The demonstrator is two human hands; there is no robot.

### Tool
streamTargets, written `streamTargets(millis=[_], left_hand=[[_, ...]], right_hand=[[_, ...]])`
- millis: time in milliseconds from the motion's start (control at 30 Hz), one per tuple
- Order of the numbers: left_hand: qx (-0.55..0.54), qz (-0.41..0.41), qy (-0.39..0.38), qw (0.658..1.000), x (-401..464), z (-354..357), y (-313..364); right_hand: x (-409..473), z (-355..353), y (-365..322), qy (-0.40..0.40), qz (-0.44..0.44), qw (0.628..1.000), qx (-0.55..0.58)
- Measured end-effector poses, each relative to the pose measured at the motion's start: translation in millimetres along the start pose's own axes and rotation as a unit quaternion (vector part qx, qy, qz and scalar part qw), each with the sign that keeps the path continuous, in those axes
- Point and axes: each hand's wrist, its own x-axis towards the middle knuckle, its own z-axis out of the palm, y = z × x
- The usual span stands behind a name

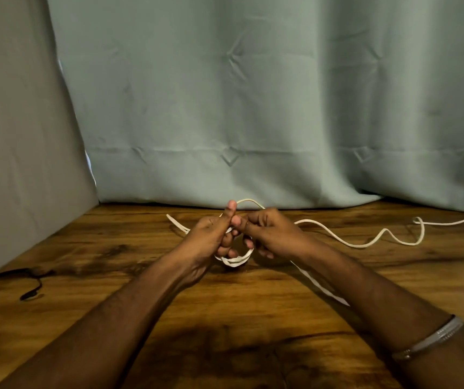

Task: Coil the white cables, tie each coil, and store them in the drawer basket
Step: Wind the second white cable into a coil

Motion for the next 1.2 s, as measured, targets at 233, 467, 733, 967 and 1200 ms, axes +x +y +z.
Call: streamTargets(millis=[233, 467, 733, 967, 1200], left_hand=[[0.005, 0.076, 0.002, 0.997, 10, 6, -10], [0.505, 0.212, -0.009, 0.837, -4, -8, -4], [0.614, 0.152, 0.049, 0.773, -2, 0, 2], [0.562, 0.202, 0.055, 0.800, 4, -9, -2], [-0.140, -0.053, -0.031, 0.988, 4, 3, 7]], right_hand=[[6, -5, 4, 0.123, -0.006, 0.992, -0.012], [2, -7, 5, 0.160, 0.012, 0.986, -0.037], [7, -7, 11, 0.107, 0.007, 0.994, -0.015], [12, -6, 17, 0.111, -0.029, 0.991, -0.074], [7, -7, 13, 0.088, -0.013, 0.994, 0.058]])
